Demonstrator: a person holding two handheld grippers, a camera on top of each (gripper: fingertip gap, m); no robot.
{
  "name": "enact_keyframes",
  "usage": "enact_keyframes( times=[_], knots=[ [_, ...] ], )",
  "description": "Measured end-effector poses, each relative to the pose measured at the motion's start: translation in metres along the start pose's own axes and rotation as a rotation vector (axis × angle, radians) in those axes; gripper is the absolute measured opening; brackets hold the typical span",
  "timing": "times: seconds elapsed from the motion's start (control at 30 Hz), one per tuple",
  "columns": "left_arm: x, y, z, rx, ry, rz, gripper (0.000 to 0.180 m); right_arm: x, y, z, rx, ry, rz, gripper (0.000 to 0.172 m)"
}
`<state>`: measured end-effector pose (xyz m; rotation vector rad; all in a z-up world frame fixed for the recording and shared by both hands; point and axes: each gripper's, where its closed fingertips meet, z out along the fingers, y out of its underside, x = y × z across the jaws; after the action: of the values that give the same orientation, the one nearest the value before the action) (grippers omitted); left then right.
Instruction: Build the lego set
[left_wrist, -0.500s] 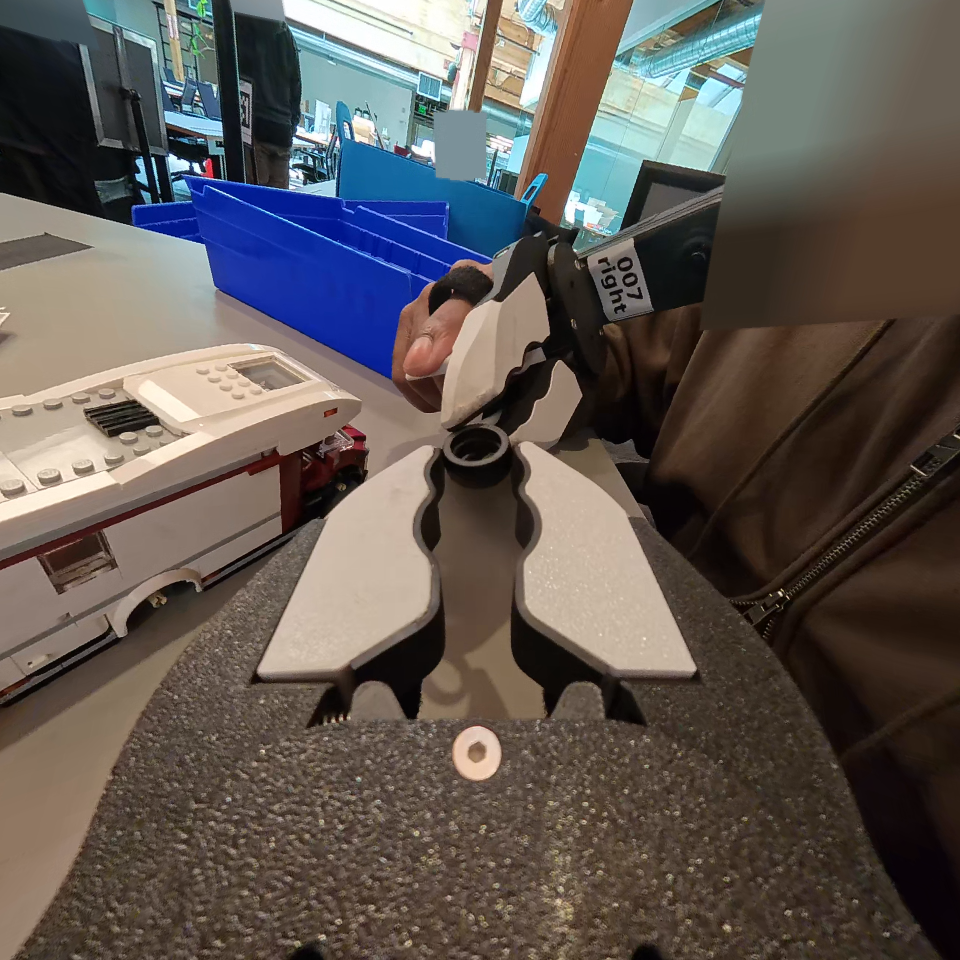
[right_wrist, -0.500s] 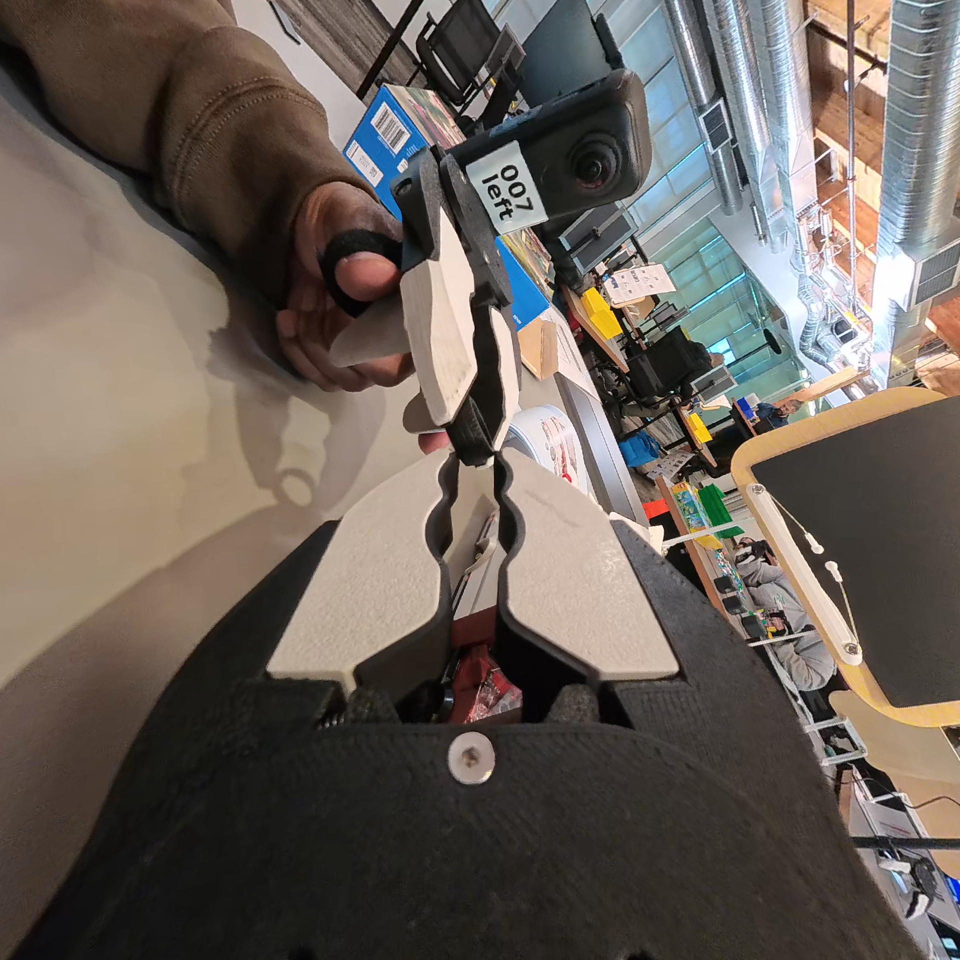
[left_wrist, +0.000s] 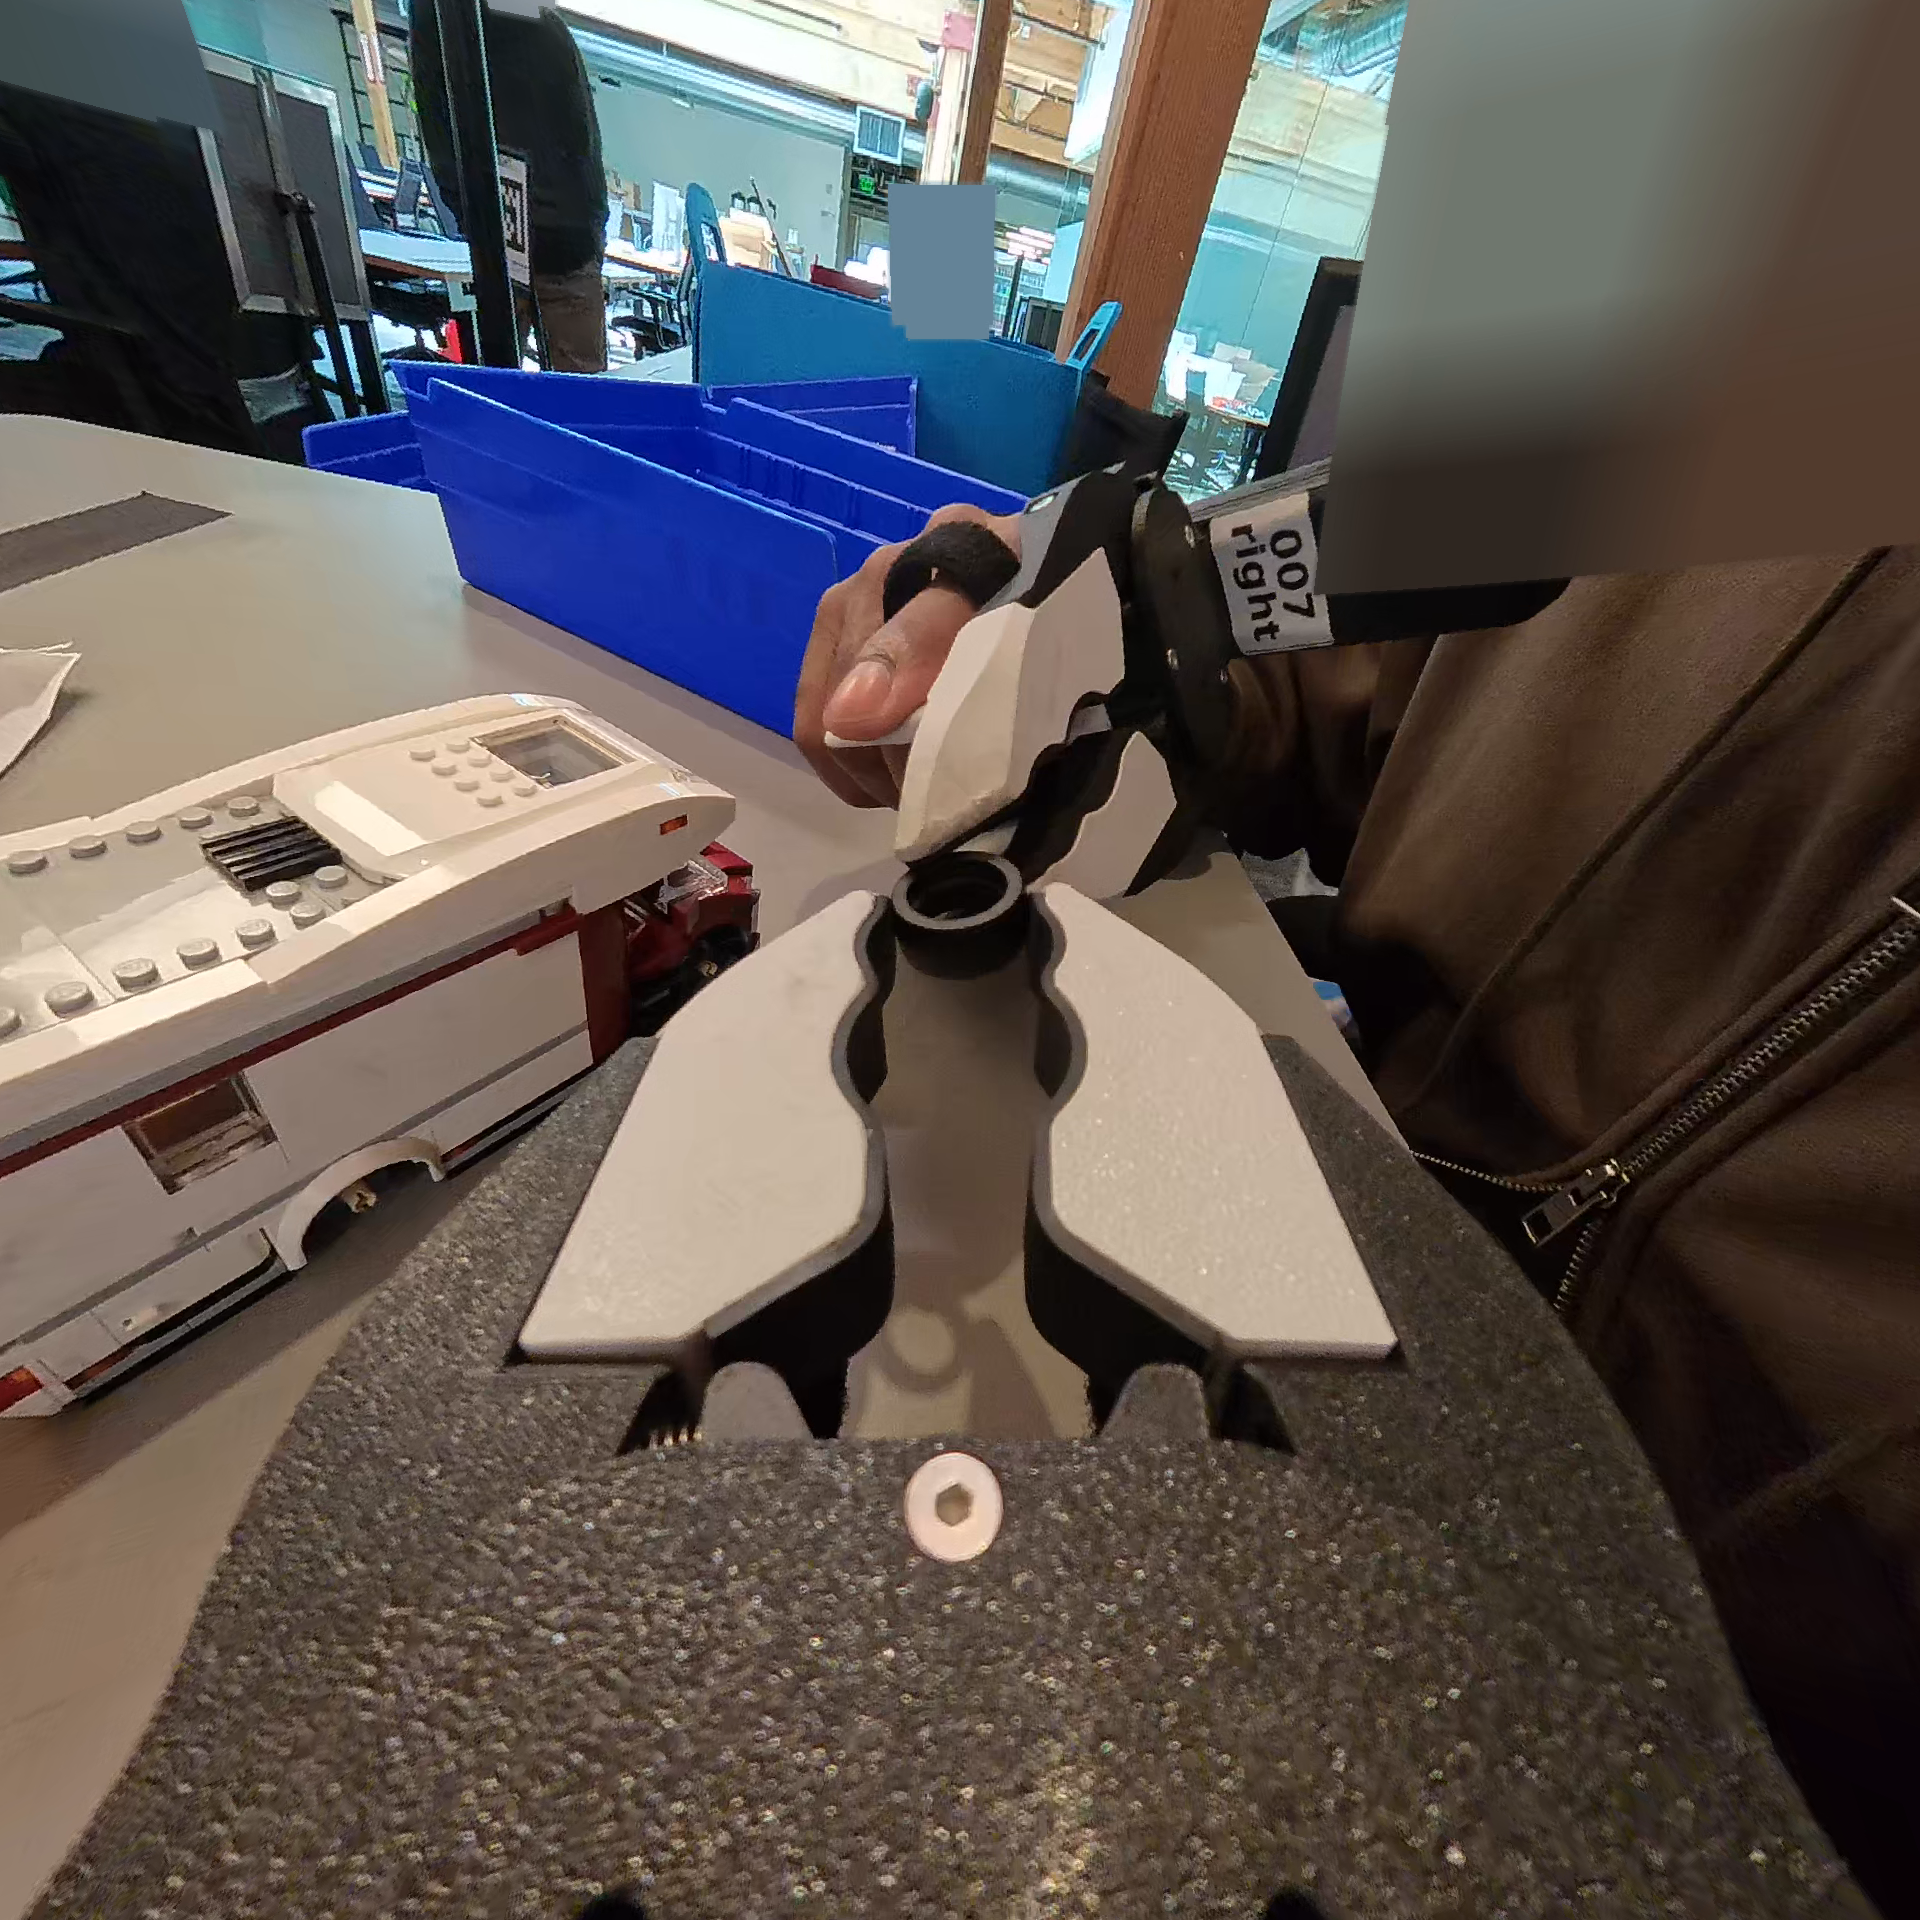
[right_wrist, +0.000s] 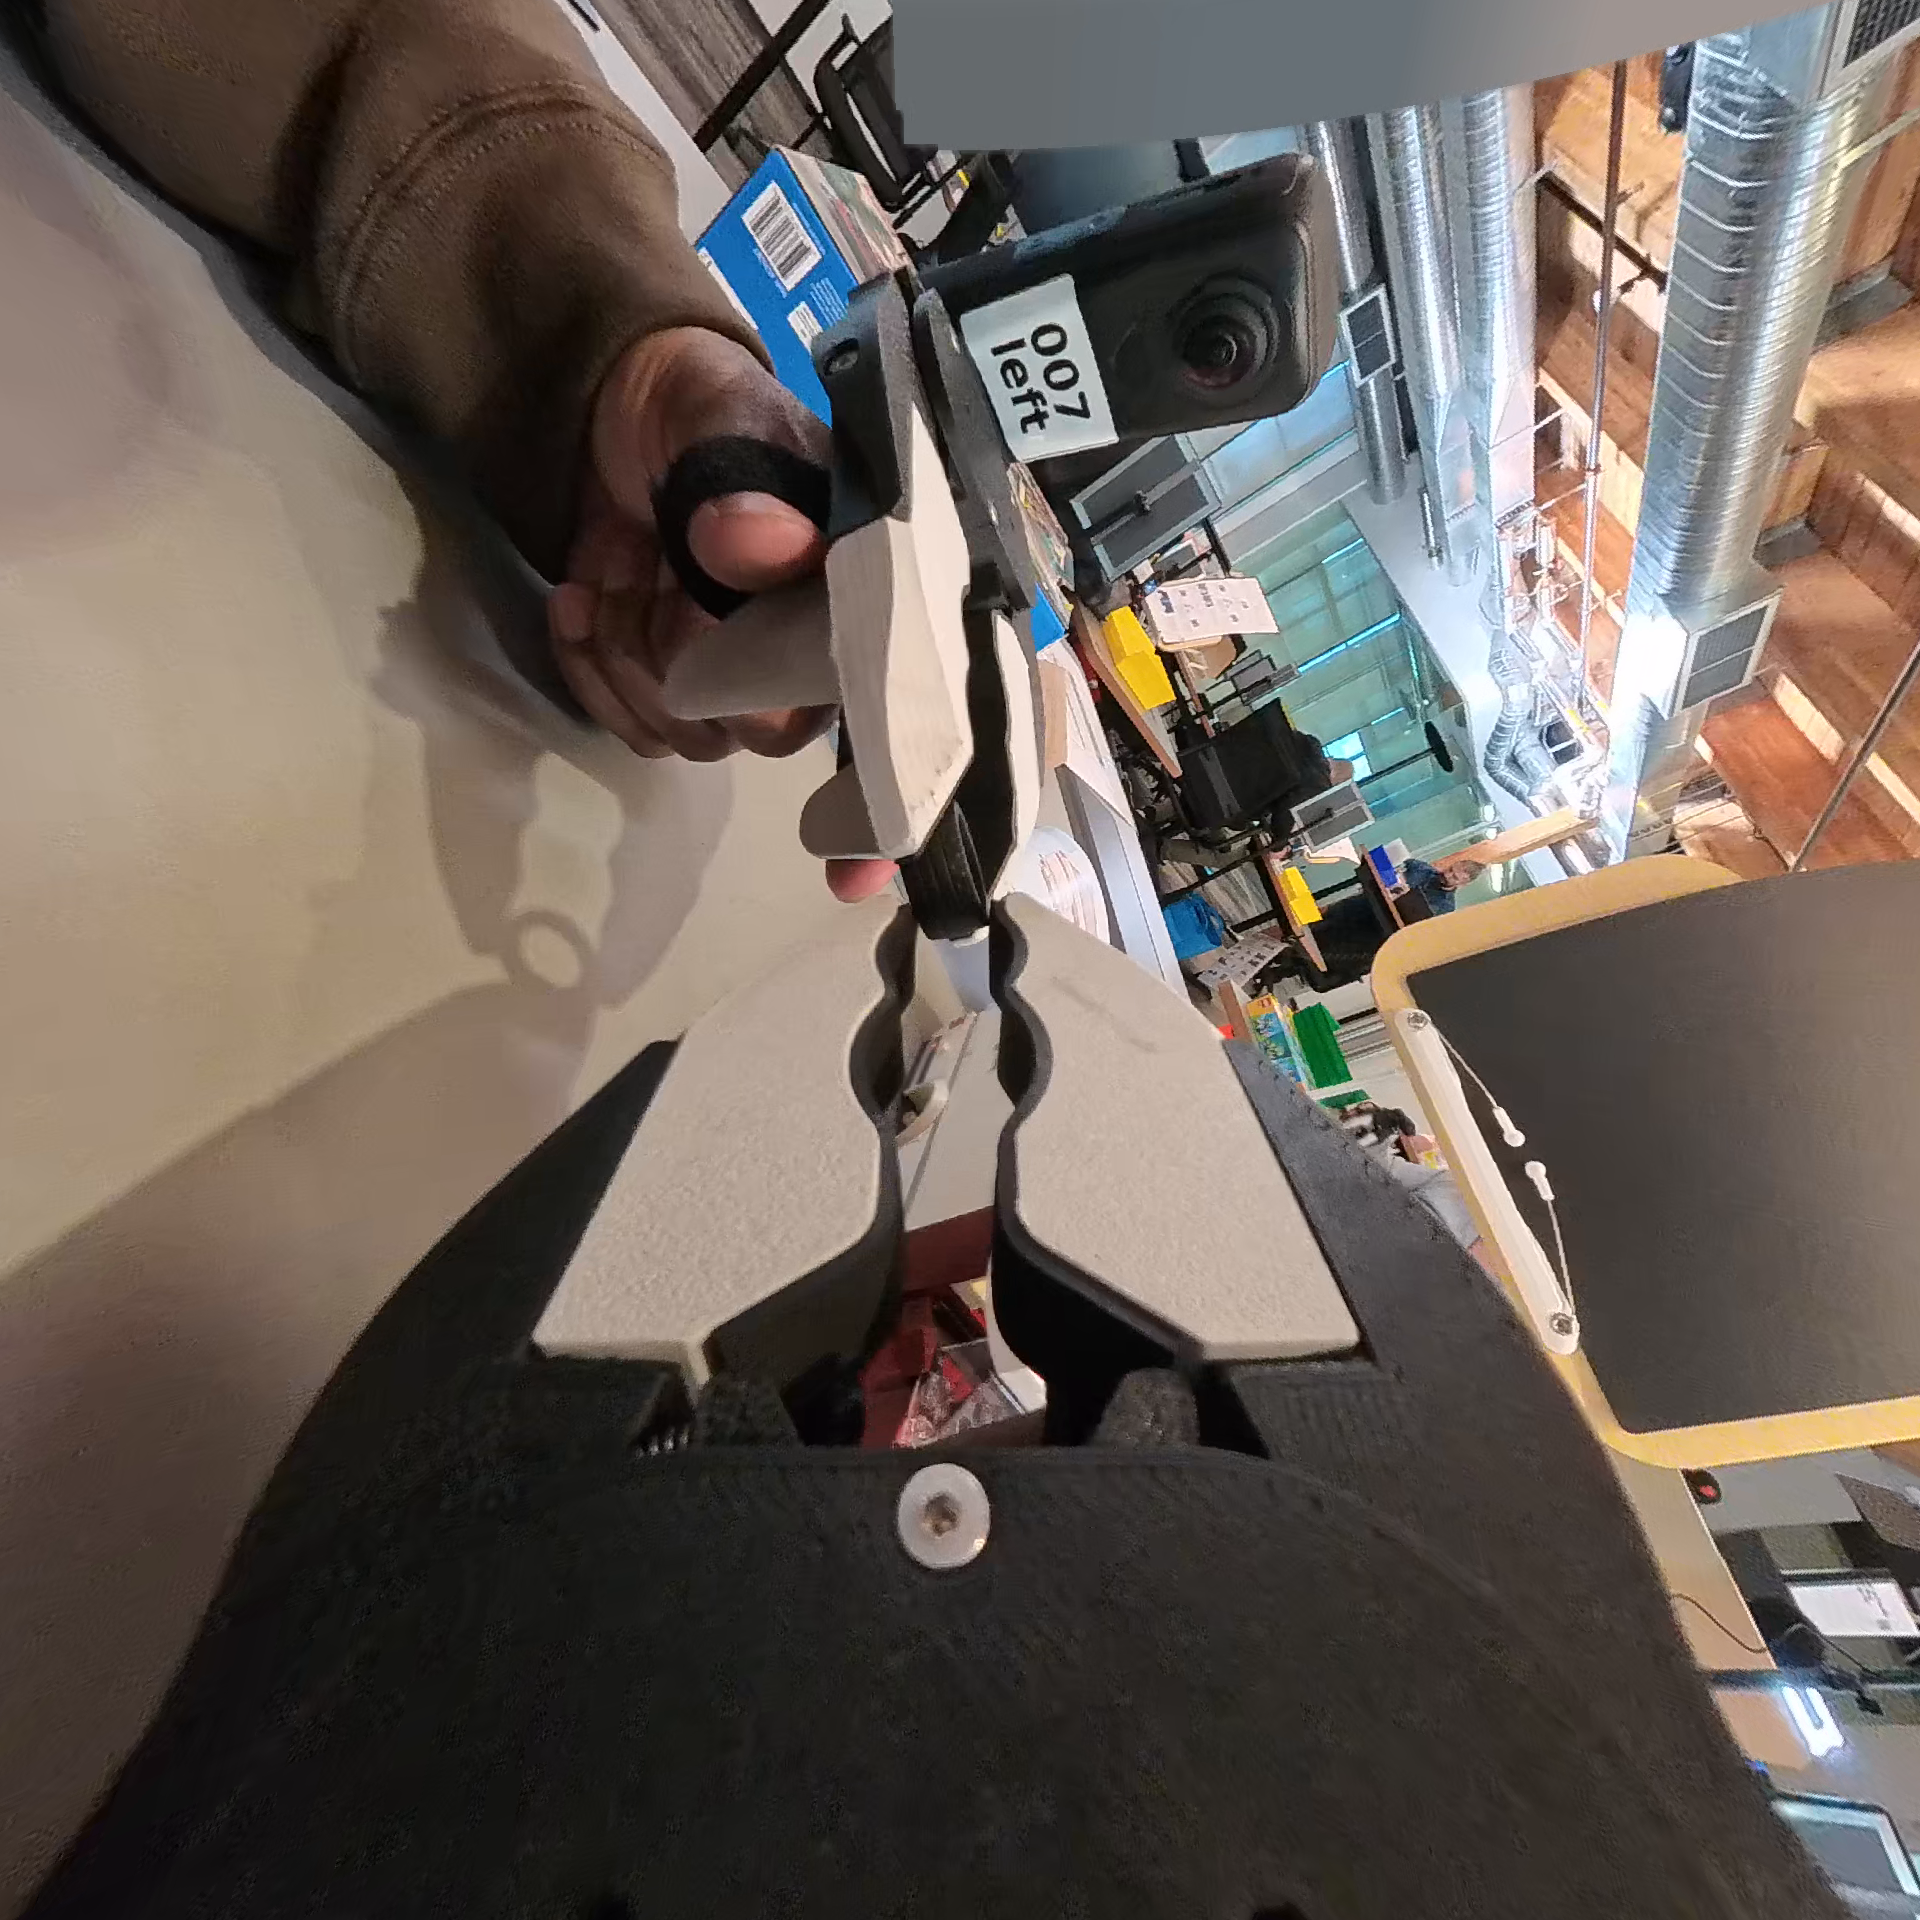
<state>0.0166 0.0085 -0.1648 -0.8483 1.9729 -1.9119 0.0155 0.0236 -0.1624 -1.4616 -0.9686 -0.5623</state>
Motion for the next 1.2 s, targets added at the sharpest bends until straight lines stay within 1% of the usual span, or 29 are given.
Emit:
enact_keyframes(
  times=[0.33, 0.63, 0.83, 0.97, 1.03, 1.2],
  knots=[
    [-0.004, -0.003, -0.002, 0.028, -0.007, -0.035, 0.026, 0.011, 0.001, -0.001, -0.005, 0.066, -0.004, 0.011],
    [-0.004, -0.005, -0.001, 0.044, 0.009, -0.086, 0.025, 0.010, 0.001, 0.001, -0.013, 0.092, -0.048, 0.011],
    [-0.005, -0.005, -0.002, 0.041, 0.001, -0.080, 0.025, 0.008, 0.002, 0.003, -0.018, 0.103, -0.078, 0.011],
    [-0.006, -0.008, -0.004, 0.063, -0.004, -0.082, 0.024, 0.007, 0.004, 0.003, -0.027, 0.097, -0.090, 0.011],
    [-0.006, -0.009, -0.005, 0.070, -0.001, -0.081, 0.024, 0.006, 0.003, 0.004, -0.027, 0.097, -0.099, 0.006],
    [-0.006, -0.010, -0.006, 0.075, 0.002, -0.080, 0.024, 0.006, 0.003, 0.003, -0.026, 0.105, -0.103, 0.006]
  ],
)
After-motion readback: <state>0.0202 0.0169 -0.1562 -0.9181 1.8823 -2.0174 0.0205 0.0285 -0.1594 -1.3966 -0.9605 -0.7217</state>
